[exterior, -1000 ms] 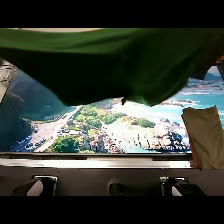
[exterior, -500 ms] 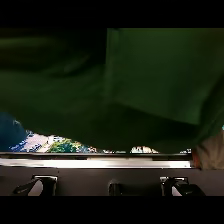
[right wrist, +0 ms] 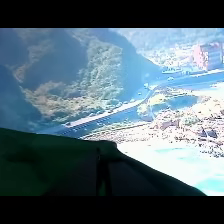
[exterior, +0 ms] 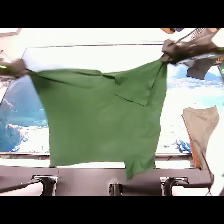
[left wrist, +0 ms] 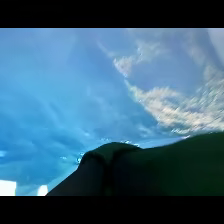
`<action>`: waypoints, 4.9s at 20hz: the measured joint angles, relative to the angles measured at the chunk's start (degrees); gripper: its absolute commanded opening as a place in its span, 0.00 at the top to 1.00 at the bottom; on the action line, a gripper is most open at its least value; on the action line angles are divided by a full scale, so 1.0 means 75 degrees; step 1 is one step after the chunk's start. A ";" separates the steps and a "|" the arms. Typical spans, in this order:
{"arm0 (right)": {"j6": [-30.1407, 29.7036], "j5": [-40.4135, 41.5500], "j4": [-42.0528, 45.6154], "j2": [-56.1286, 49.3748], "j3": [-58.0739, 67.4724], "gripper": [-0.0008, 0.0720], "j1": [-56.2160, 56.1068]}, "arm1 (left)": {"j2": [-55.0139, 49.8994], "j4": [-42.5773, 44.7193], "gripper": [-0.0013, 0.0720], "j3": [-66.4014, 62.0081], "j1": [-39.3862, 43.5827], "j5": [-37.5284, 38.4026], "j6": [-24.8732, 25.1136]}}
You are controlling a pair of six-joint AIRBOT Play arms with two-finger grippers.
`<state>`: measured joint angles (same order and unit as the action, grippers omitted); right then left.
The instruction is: Fold the clothes and pants, and hang the long-sleeved shirts on hangers.
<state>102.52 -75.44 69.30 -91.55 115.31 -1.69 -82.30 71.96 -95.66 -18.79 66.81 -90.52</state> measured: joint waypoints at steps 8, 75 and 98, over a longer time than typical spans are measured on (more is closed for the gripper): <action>0.0370 0.1973 0.0029 -0.2608 0.0000 0.95 0.0003 | -0.2576 0.0085 0.96 0.0052 0.0455 -0.1606 0.0061; -0.3544 0.0484 -0.2174 0.3279 -1.1916 0.65 0.3092 | 0.0682 -0.0204 0.26 0.4806 -0.0903 0.1760 -0.0562; -0.3786 0.0522 -0.3290 0.4482 -1.2132 0.95 0.3092 | 0.2101 -0.2282 0.62 0.8629 -0.2194 0.0350 0.1145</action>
<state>74.13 -71.53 44.62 -57.93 24.32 21.50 -66.54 54.85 -30.94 -35.24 69.43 -81.93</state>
